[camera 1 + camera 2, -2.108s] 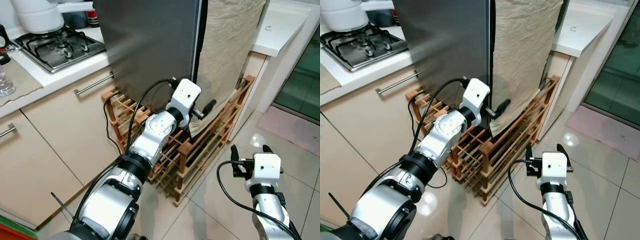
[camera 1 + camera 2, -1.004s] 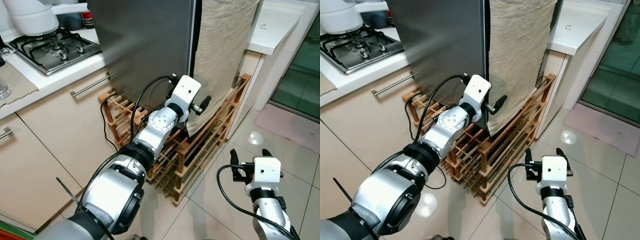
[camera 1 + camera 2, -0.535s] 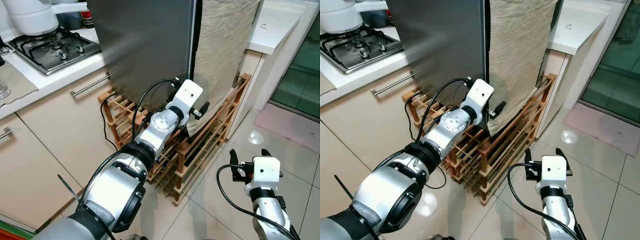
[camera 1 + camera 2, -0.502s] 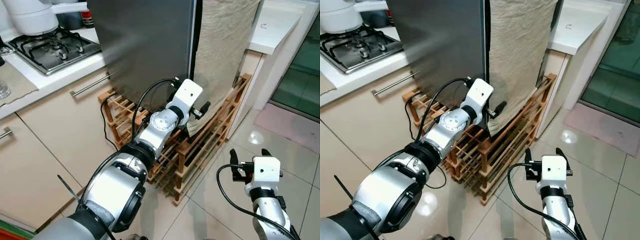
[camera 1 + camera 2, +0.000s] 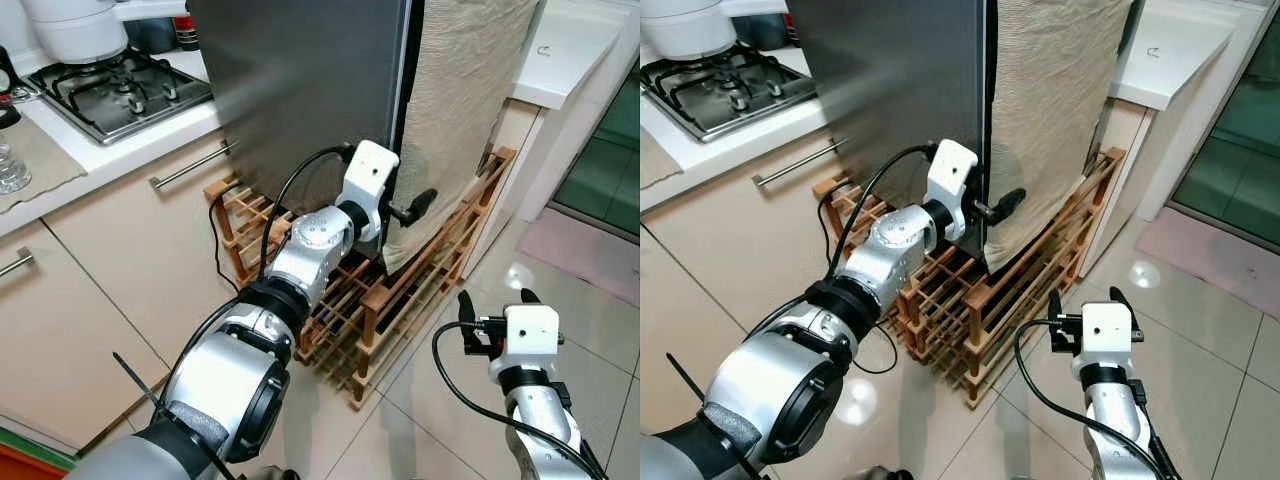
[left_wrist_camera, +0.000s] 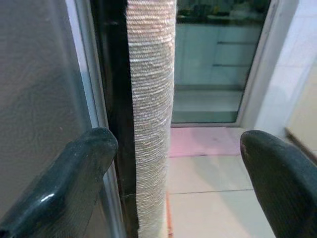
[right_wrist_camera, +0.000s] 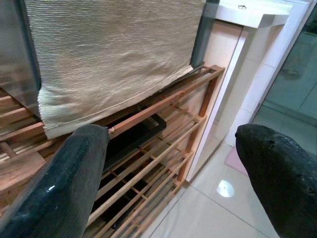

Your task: Restocking fridge

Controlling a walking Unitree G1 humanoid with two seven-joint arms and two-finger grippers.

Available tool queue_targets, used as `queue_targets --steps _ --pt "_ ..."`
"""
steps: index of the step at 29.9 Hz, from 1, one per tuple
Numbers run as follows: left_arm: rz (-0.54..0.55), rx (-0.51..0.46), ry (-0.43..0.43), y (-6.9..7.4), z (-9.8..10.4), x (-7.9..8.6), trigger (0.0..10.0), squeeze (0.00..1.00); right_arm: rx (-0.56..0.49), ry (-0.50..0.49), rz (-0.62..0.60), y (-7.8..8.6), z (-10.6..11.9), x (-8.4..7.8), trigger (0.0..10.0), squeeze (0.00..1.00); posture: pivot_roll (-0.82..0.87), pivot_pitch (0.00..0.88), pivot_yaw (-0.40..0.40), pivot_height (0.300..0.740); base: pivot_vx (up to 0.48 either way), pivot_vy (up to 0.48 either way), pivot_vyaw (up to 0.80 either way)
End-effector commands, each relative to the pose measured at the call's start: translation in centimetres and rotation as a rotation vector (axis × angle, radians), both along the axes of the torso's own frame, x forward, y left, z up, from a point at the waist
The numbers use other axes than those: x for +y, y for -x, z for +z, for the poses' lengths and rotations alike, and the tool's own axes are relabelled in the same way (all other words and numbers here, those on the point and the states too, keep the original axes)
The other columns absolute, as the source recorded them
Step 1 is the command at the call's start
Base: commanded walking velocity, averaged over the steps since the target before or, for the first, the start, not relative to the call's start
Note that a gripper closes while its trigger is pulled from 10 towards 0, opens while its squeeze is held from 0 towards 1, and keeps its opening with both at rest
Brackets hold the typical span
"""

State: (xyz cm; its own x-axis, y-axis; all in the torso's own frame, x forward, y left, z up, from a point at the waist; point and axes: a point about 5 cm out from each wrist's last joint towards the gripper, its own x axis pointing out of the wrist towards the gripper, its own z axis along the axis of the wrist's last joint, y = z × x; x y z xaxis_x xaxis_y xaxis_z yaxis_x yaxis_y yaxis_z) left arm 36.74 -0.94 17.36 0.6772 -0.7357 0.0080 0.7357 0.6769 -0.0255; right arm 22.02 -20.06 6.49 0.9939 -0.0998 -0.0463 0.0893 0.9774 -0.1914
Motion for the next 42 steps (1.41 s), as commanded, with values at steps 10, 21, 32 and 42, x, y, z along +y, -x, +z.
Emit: queue_targets --steps 10,21,32,42 --pt "-0.512 0.062 0.086 7.1 1.5 -10.0 10.0 0.0 0.021 -0.012 0.006 -0.4 -0.5 0.2 10.0 0.0 -0.25 0.0 0.079 0.73 0.0 0.0 0.0" --pt "-0.54 -0.021 0.096 7.1 2.8 -8.9 10.0 0.0 0.019 -0.012 0.01 -0.7 -0.5 0.2 10.0 0.0 -0.24 0.0 0.071 0.73 0.0 0.0 0.0" --pt "-0.054 -0.107 0.098 3.0 1.8 -1.8 10.0 0.0 0.009 -0.013 0.022 -1.2 -0.3 0.3 10.0 0.0 -0.22 0.0 0.059 0.73 0.0 0.0 0.0" --pt "0.107 -0.06 0.084 3.4 -0.8 -0.8 10.0 0.0 0.007 -0.01 0.04 -1.8 -0.3 0.6 10.0 0.0 -0.2 0.0 0.049 0.73 0.0 0.0 0.0"
